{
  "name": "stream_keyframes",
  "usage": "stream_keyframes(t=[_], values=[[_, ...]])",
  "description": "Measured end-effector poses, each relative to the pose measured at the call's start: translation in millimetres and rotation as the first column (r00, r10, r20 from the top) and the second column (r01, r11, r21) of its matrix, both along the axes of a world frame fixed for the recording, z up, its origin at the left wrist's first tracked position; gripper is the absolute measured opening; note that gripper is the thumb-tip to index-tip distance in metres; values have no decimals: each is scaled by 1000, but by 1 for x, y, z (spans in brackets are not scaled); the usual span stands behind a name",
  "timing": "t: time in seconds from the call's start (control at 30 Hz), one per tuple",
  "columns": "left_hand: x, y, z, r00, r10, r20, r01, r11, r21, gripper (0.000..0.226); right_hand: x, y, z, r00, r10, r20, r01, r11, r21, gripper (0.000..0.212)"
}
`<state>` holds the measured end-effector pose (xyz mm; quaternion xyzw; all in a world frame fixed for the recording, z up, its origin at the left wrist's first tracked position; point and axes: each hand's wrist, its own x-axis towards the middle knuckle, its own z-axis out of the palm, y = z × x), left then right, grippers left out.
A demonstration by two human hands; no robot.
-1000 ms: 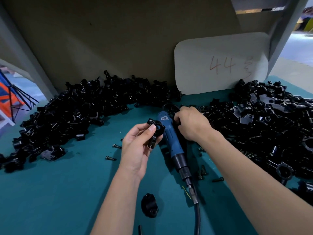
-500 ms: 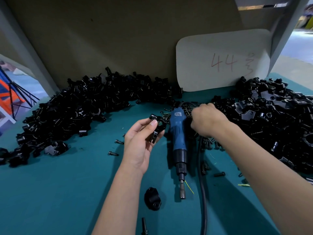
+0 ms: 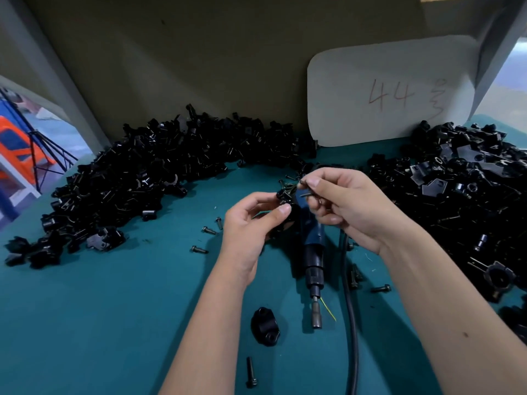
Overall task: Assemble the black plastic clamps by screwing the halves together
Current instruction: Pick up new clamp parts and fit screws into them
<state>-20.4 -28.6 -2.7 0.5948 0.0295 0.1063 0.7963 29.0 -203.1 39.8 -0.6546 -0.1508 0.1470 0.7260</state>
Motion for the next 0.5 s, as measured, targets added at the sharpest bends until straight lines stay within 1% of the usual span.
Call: stream_keyframes(t=[0.03, 0.17, 0.27, 0.33, 0.4, 0.5], values=[[0, 0, 0, 1000, 0, 5, 0, 1000, 13, 19, 0, 0, -1, 1000, 1, 9, -1, 1000, -6, 19], [0, -2, 0, 1000, -2, 26, 2, 999, 37, 23, -2, 2, -3, 994, -41, 100, 59, 981, -184, 11], [0, -1, -1, 998, -5, 59, 0, 996, 86, 24, -3, 3, -5, 990, -65, 128, 90, 975, -203, 15], [1, 1, -2, 997, -6, 80, -5, 989, 146, 25, -2, 3, -7, 986, -75, 150, 106, 971, -216, 17], [2, 3, -2, 995, -7, 99, -13, 980, 201, 26, -2, 4, -10, 970, -97, 222, 152, 956, -249, 18], [2, 2, -1, 993, 9, 114, -37, 968, 247, 21, -3, 7, -13, 916, -150, 373, 271, 915, -297, 20]])
